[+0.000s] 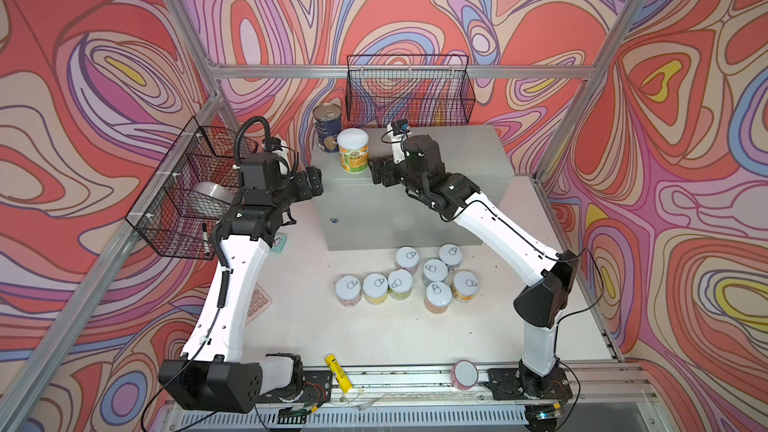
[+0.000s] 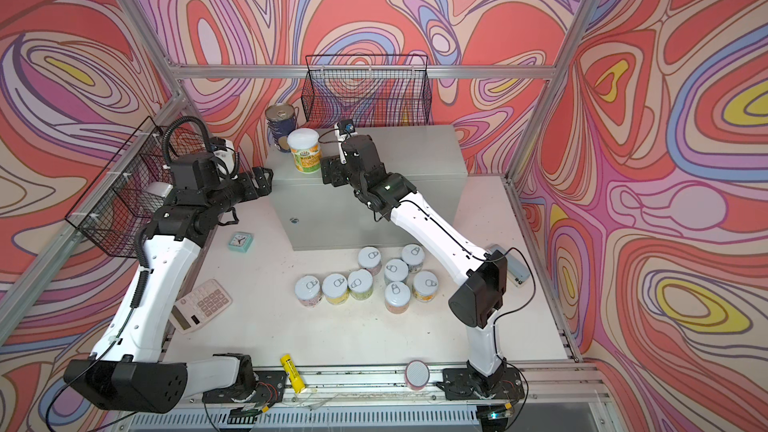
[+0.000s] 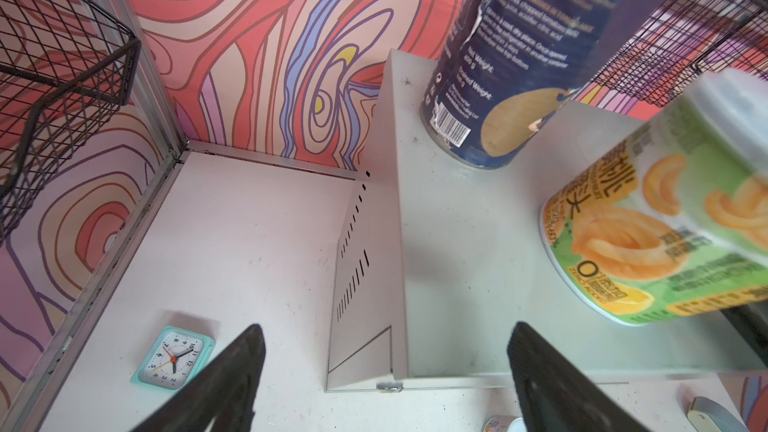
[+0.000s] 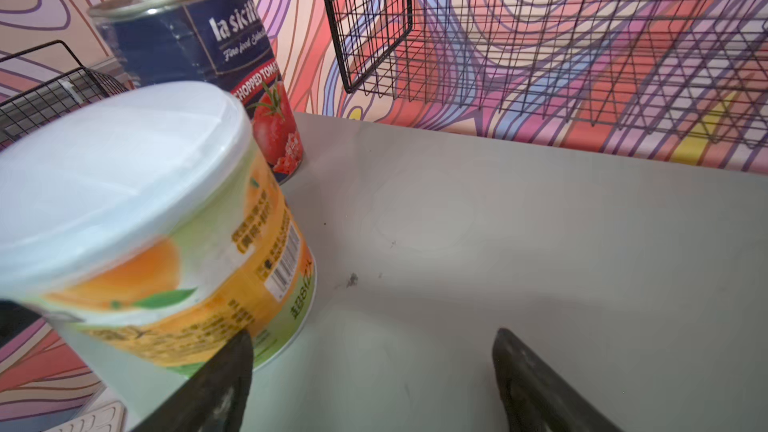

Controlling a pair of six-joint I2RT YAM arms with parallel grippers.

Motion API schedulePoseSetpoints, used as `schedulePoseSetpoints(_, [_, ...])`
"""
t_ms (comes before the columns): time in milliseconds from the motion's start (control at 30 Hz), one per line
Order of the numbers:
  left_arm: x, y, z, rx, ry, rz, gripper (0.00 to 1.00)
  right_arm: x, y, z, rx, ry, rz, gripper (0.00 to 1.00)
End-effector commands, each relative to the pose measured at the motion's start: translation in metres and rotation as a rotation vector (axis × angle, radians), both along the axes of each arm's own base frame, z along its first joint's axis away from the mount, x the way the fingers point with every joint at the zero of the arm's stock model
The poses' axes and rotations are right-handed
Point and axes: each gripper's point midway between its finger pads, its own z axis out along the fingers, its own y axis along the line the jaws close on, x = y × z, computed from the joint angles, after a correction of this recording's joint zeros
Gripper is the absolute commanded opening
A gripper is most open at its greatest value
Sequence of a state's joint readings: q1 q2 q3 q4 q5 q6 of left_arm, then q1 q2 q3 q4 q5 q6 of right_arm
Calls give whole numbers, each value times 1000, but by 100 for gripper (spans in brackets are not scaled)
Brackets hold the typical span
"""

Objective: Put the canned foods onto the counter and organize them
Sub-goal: 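Push the green-and-orange can toward the blue tomato can with the right gripper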

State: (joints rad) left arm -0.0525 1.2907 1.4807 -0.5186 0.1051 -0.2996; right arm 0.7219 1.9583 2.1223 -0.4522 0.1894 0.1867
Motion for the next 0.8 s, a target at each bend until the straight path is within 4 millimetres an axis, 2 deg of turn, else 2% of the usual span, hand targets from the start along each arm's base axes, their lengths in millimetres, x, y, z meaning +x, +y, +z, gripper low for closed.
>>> schedulePoseSetpoints(0, [-1, -1, 4, -6, -23, -7, 93, 3, 7, -24, -54, 54, -4, 93])
schedulePoseSetpoints(267, [-1, 2, 4, 15, -22, 5, 93, 11, -10, -24, -100, 34, -96, 94])
schedulePoseSetpoints(467, [-3, 5, 4, 30, -23, 15, 93, 23, 1, -31, -105, 35, -94, 94])
schedulePoseSetpoints(767, [-3, 5, 3, 28, -20, 13, 93, 23, 12, -15, -57, 1, -50, 93])
